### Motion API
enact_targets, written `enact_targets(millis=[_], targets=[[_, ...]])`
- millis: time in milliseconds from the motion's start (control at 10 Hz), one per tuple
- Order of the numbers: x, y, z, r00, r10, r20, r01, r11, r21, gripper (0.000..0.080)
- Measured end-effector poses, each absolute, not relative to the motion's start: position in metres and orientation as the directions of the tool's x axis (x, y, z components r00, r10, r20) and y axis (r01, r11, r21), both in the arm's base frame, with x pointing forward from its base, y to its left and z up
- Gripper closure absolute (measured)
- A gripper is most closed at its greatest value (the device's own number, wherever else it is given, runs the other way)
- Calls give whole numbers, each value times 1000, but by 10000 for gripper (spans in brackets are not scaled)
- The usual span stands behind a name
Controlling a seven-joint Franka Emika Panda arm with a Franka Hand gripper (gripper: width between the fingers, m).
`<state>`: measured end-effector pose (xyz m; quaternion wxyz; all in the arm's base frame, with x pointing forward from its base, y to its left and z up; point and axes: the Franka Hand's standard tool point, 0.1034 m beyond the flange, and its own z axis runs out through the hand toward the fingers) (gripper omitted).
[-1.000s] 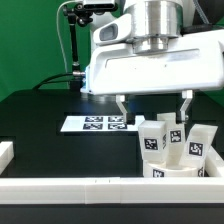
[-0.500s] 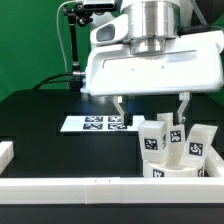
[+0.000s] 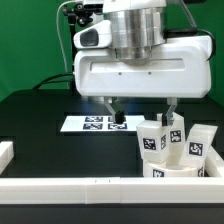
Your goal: Assemble stool
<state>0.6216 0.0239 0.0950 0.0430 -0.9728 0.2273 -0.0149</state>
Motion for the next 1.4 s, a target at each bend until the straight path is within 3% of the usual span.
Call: enact_targets(millis=[300, 700, 800, 900, 1400], targets=[[620, 41, 92, 903, -430, 11, -427, -899, -98, 150], [622, 39, 89, 896, -442, 36, -437, -894, -99, 165], [622, 39, 89, 896, -442, 36, -437, -894, -99, 343], [622, 39, 89, 896, -442, 36, -437, -894, -99, 463], [622, 39, 89, 869, -493, 30, -488, -867, -102, 462]])
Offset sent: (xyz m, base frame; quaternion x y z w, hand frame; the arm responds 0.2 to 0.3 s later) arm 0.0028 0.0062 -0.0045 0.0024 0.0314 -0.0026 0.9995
